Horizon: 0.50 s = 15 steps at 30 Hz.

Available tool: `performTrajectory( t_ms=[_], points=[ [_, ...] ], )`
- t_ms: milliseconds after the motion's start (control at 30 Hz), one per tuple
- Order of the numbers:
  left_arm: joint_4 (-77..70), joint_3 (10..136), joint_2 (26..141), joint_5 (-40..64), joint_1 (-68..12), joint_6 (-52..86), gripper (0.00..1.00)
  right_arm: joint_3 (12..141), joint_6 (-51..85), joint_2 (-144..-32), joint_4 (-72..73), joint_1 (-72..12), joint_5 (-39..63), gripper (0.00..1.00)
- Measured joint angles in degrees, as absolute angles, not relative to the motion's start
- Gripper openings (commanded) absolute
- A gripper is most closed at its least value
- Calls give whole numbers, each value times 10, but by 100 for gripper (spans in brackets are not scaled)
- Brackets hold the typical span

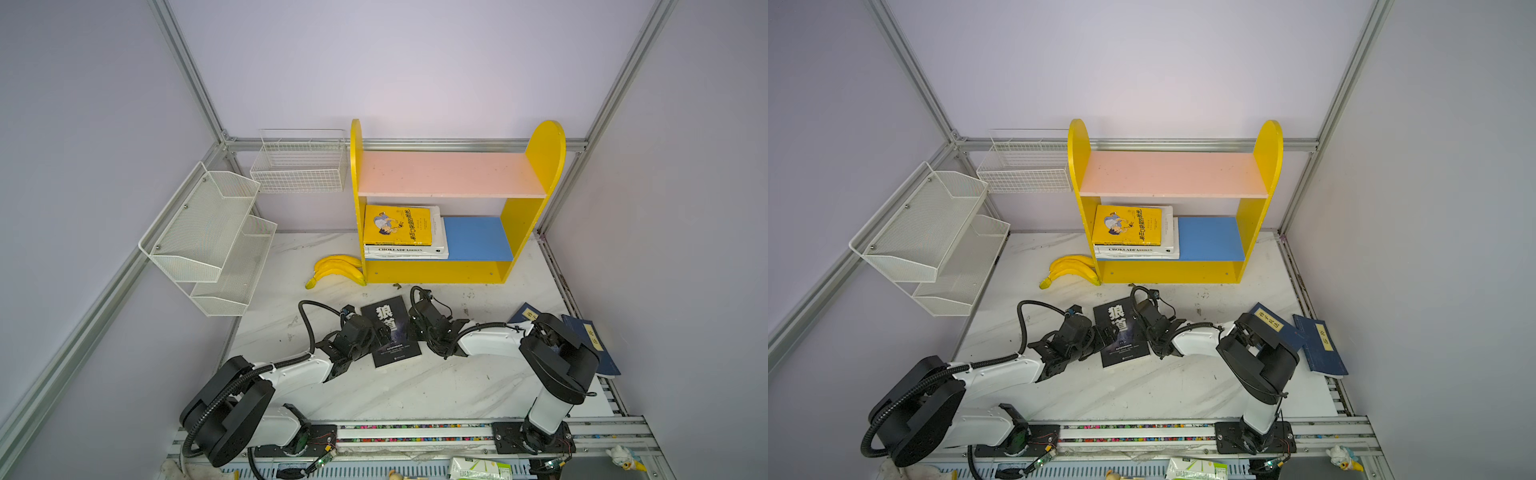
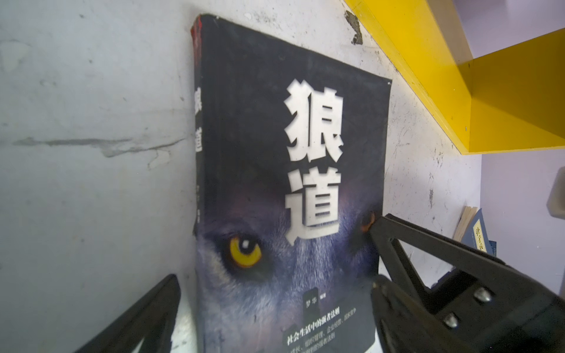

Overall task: Stacking books/files
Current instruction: Pick up the book at the center of the table.

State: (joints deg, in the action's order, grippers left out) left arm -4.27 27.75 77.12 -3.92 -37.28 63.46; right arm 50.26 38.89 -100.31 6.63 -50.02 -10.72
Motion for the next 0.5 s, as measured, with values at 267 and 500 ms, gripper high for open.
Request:
performTrajectory(
  t_ms=[267, 500],
  points=[
    [-82, 282, 794, -36, -372, 635, 97, 524, 402, -1050, 107, -495, -116, 20],
    [-237, 225, 806, 6, -340, 664, 95, 526, 398, -1081, 175, -482, -119, 15]
  ],
)
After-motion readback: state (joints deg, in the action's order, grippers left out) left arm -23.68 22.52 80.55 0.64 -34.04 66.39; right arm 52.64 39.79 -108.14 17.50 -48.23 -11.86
